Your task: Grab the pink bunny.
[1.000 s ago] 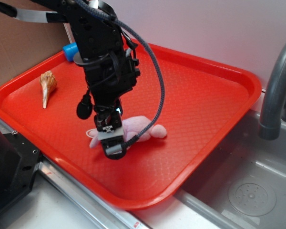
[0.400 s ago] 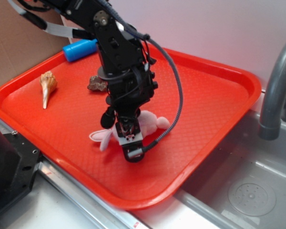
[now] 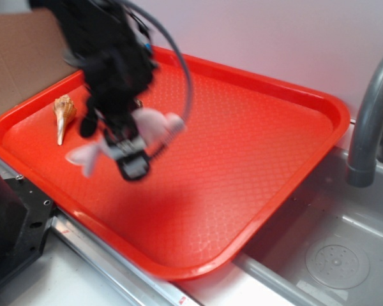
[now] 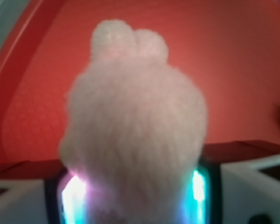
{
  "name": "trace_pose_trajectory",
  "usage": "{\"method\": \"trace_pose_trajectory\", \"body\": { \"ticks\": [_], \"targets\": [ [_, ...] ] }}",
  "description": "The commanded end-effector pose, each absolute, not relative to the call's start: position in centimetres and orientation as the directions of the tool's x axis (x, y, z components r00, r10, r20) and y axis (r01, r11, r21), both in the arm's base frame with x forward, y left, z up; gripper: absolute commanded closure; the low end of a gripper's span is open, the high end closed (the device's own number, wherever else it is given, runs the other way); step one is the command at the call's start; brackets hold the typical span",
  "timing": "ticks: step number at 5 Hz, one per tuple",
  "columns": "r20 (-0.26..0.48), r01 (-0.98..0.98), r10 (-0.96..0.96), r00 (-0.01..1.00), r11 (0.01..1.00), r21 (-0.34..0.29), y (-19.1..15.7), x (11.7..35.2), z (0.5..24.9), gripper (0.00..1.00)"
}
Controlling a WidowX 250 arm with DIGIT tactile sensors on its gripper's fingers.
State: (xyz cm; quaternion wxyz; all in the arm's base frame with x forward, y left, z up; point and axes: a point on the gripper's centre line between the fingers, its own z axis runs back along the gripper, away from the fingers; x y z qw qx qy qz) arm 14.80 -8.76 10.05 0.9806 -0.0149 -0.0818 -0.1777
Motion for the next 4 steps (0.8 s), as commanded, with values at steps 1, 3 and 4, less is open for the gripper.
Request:
{"method": "trace_pose_trajectory", "body": {
  "ticks": [1, 3, 4],
  "targets": [
    [0.176, 0.02, -0.009, 0.984, 0.998, -0.062, -4.7, 14.1, 17.8, 1.0],
    [0.131, -0.158, 0.165, 0.977, 0.985, -0.066, 0.5, 15.9, 17.4, 1.0],
    [0.147, -0.169, 0.176, 0.973, 0.984, -0.062, 0.5, 16.2, 17.6, 1.0]
  ]
}}
